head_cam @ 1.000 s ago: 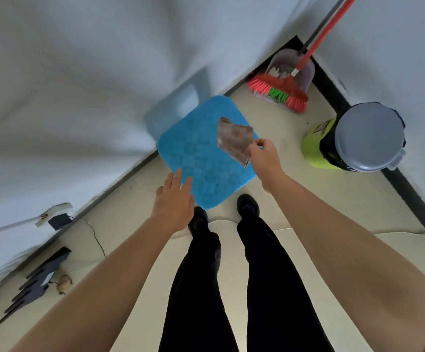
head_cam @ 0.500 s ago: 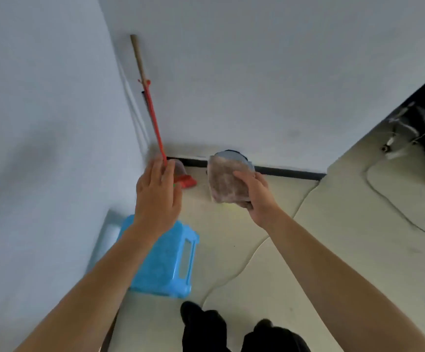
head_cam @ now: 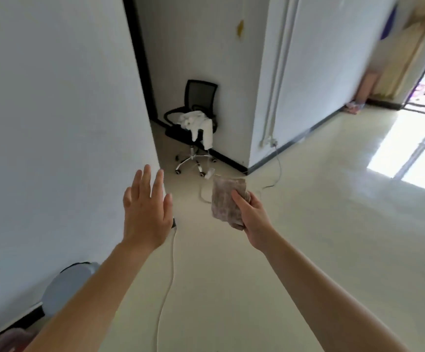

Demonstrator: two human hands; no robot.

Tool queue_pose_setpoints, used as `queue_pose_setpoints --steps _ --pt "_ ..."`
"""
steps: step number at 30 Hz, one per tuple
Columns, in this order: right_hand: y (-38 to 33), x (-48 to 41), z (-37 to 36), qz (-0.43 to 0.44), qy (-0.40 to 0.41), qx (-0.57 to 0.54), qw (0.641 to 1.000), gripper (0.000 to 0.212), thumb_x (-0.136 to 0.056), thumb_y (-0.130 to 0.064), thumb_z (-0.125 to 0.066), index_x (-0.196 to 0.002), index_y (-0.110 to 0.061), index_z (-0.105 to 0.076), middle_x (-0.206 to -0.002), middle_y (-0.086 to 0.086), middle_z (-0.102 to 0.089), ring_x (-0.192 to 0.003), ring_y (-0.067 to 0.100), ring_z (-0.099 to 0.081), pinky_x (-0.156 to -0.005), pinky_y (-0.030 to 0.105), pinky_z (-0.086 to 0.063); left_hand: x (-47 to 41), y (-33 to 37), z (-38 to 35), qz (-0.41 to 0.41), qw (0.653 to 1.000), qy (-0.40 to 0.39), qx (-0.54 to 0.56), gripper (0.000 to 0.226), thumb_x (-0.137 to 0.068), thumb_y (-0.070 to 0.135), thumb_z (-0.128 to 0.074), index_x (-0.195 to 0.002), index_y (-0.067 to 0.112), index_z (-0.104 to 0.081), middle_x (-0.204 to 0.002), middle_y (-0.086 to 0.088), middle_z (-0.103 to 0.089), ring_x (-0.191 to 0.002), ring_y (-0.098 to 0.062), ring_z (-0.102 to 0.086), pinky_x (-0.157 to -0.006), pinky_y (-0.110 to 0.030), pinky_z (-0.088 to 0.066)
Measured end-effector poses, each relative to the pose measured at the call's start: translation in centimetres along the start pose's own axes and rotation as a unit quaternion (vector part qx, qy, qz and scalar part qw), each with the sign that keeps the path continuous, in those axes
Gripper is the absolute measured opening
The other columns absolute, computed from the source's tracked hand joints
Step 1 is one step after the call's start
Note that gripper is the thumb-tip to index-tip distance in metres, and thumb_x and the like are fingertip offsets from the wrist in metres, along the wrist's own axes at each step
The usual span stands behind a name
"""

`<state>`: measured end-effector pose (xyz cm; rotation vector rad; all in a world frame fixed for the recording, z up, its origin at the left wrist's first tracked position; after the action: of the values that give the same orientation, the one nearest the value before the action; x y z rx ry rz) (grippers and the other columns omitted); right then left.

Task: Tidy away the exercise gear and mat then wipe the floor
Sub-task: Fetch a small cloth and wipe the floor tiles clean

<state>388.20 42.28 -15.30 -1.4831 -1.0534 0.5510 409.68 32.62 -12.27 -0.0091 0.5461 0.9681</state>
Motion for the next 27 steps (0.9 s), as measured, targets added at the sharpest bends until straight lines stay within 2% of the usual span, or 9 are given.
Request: queue_pose_setpoints --steps 4,9,15,19,23,27 --pt "-4.3 1.0 16.4 0.024 0.101 0.009 0.995 0.013 -0.093 -0.033 -0.069 -0.101 -0.022 -0.066 -0.093 0.004 -0.070 -0.078 0.024 -0.065 -0.057 0.032 -0.043 -3.5 15.2 -5.6 -0.081 0.995 -0.028 0.055 0.059 -0.098 0.038 -0.026 -0.152 0.015 -0.023 -0.163 -0.012 -0.013 -0.151 -0.028 -0.007 -0.117 -0.056 -0.019" --pt "-7.5 1.0 32.5 0.037 0.211 -0.020 0.977 0.014 -0.091 -0.028 -0.071 -0.104 -0.024 -0.069 -0.100 0.006 -0.073 -0.079 0.024 -0.068 -0.059 0.031 -0.047 -7.2 30.2 -12.0 -0.181 0.979 -0.063 0.066 0.060 -0.098 0.040 -0.026 -0.152 0.014 -0.026 -0.163 -0.013 -0.014 -0.151 -0.029 -0.009 -0.115 -0.057 -0.019" --pt "-8.9 -3.8 46.5 0.041 0.261 -0.048 0.963 0.022 -0.091 -0.028 -0.070 -0.112 -0.022 -0.068 -0.109 0.008 -0.074 -0.087 0.024 -0.071 -0.059 0.030 -0.051 -12.6 43.5 -21.5 -0.247 0.961 -0.094 0.084 0.060 -0.097 0.041 -0.026 -0.152 0.015 -0.026 -0.162 -0.013 -0.015 -0.150 -0.029 -0.013 -0.112 -0.059 -0.023" --pt "-10.7 -9.4 55.6 0.044 0.295 -0.047 0.953 0.022 -0.092 -0.027 -0.070 -0.113 -0.022 -0.067 -0.111 0.009 -0.074 -0.091 0.025 -0.072 -0.063 0.032 -0.053 -18.6 52.0 -29.2 -0.275 0.951 -0.103 0.097 0.062 -0.098 0.042 -0.022 -0.153 0.014 -0.023 -0.164 -0.012 -0.009 -0.151 -0.028 -0.009 -0.114 -0.058 -0.021" --pt "-14.8 -14.6 65.2 0.041 0.351 -0.038 0.935 0.022 -0.092 -0.025 -0.069 -0.113 -0.022 -0.066 -0.109 0.008 -0.074 -0.091 0.025 -0.072 -0.057 0.028 -0.052 -25.9 62.3 -35.6 -0.298 0.938 -0.128 0.124 0.065 -0.097 0.047 -0.014 -0.155 0.017 -0.015 -0.165 -0.009 0.000 -0.152 -0.027 -0.003 -0.117 -0.057 -0.018" --pt "-19.9 -17.7 75.2 0.059 0.409 -0.042 0.910 0.014 -0.093 -0.024 -0.069 -0.106 -0.022 -0.066 -0.099 0.004 -0.074 -0.080 0.021 -0.071 -0.054 0.027 -0.049 -32.5 74.2 -39.8 -0.348 0.917 -0.137 0.138 0.065 -0.097 0.047 -0.014 -0.156 0.018 -0.014 -0.165 -0.008 0.004 -0.152 -0.027 0.000 -0.118 -0.056 -0.015"
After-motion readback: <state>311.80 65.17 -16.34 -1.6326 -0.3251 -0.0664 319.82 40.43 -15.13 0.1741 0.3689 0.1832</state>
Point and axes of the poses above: each hand's wrist, its own x-axis away from the middle knuckle, its own z-axis out of the back of the hand, y = z × x, the point moved 2 cm from there along -x, towards the middle knuckle
